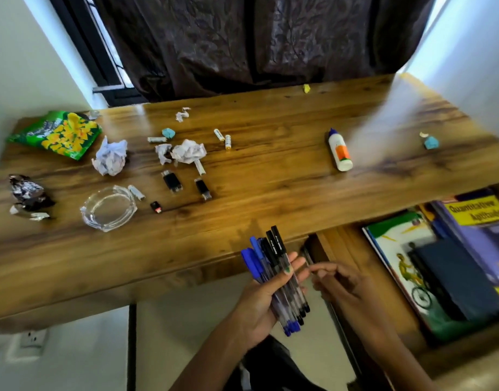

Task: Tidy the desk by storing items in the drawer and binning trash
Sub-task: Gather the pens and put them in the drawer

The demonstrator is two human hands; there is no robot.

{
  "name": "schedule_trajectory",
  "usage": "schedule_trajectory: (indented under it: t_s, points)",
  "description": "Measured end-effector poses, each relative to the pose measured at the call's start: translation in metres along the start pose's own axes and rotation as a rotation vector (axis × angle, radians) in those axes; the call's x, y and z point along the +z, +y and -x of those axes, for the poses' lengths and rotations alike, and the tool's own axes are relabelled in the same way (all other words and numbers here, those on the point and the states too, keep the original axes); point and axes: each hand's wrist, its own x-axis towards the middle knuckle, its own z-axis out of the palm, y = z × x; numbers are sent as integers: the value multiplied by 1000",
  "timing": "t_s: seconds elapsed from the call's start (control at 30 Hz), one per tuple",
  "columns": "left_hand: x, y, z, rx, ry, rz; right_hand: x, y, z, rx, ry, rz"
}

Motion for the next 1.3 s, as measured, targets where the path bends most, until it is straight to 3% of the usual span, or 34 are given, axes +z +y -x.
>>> schedule_trajectory:
  t_s: [0.23,0.37,0.5,0.6,0.87,1.13,1.3]
  points:
    - [37,-43,-8,-85,-81,-110,-53,3,11,-40,102,-115]
    - [55,-68,-20,-120,-79,-179,-84,10,-12,-24,13,-104]
    - [78,-93,-41,-136,-73,-234,-116,13,-40,30,-196,-121]
    - [98,-119,-59,-147,-19,-234,-143,25,-56,139,-356,-166]
    - [110,-172,-105,-236,139,-245,-179,91,-94,334,-522,-182]
    - [100,-200,-125,-255,383,-383,-172,145,-105,504,-482,-300]
    - [96,-210,-133,-271,588,-522,-163,164,-106,487,-476,-204]
